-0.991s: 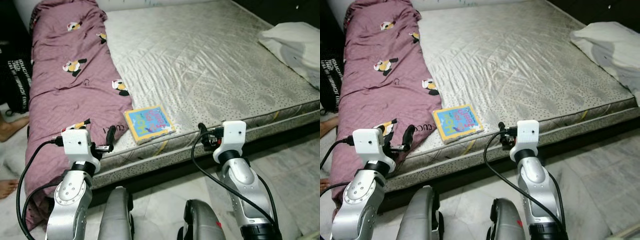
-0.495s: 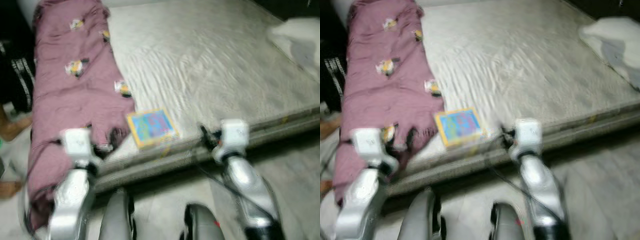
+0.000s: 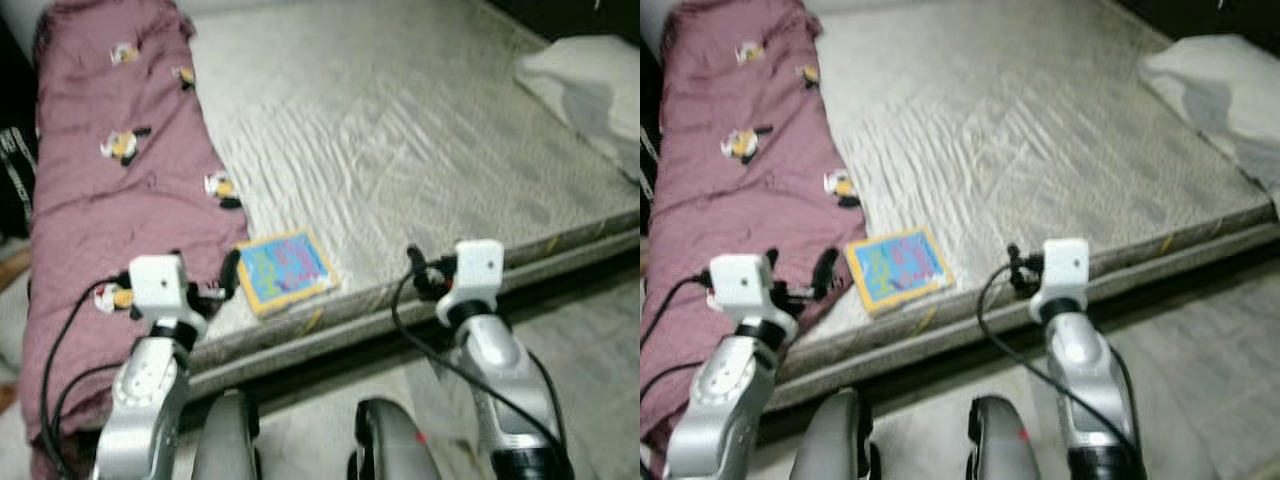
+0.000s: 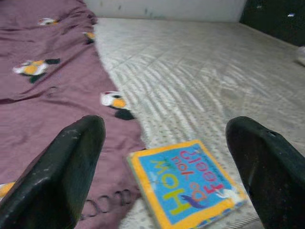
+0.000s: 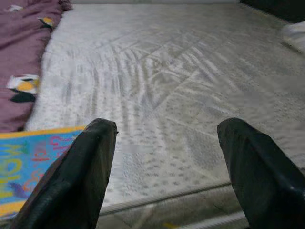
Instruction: Clean up the room
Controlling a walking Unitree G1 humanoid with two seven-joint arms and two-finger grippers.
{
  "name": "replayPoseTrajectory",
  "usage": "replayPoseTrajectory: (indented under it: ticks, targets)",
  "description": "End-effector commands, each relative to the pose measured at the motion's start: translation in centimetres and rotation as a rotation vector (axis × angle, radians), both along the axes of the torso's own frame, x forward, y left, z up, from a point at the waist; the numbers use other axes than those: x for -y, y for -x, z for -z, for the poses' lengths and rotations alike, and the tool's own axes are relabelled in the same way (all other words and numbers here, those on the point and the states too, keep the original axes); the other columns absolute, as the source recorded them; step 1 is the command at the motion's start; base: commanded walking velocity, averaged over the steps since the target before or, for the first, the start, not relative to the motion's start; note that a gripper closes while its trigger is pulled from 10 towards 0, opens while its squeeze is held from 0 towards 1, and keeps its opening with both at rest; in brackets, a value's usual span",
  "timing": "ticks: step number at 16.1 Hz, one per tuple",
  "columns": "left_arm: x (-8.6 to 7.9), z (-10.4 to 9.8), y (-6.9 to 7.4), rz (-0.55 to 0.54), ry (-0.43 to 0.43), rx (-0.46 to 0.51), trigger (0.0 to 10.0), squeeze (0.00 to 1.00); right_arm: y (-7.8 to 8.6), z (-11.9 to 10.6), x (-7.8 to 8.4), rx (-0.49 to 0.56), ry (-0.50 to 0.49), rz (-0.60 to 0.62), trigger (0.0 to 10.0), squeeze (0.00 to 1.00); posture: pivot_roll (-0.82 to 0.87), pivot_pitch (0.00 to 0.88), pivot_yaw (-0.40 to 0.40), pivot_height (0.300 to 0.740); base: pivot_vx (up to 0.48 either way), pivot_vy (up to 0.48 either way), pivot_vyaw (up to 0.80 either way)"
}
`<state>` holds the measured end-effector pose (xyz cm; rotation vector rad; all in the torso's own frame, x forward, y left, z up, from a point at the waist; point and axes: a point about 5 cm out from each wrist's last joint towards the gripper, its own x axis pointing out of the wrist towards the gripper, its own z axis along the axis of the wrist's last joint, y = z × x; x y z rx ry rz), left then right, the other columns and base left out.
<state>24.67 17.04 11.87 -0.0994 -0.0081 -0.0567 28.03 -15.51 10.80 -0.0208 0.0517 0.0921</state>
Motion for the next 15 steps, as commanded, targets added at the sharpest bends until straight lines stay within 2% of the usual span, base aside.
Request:
replayPoseTrajectory:
  ticks: [1,8,15]
  targets:
    - [-0.34,0.2,0.02,-0.015,-0.007,-0.017,10.0,0.0,0.09,-0.11,-0.23,0.0,-0.006,-0.009,10.0,0.0,0.01,0.155,0.003,0.634,0.0,0.0,0.0]
    - [-0.38,0.22,0.07,-0.026,-0.004,-0.026,10.0,0.0,0.23,-0.06,-0.17,-0.003,-0.017,-0.011,10.0,0.0,0.01,0.156,0.001,0.554,0.0,0.0,0.0]
    - [-0.59,0.2,-0.03,-0.034,0.006,-0.023,10.0,0.0,0.11,0.05,-0.21,-0.007,-0.017,-0.018,10.0,0.0,0.01,0.145,-0.002,0.554,0.0,0.0,0.0]
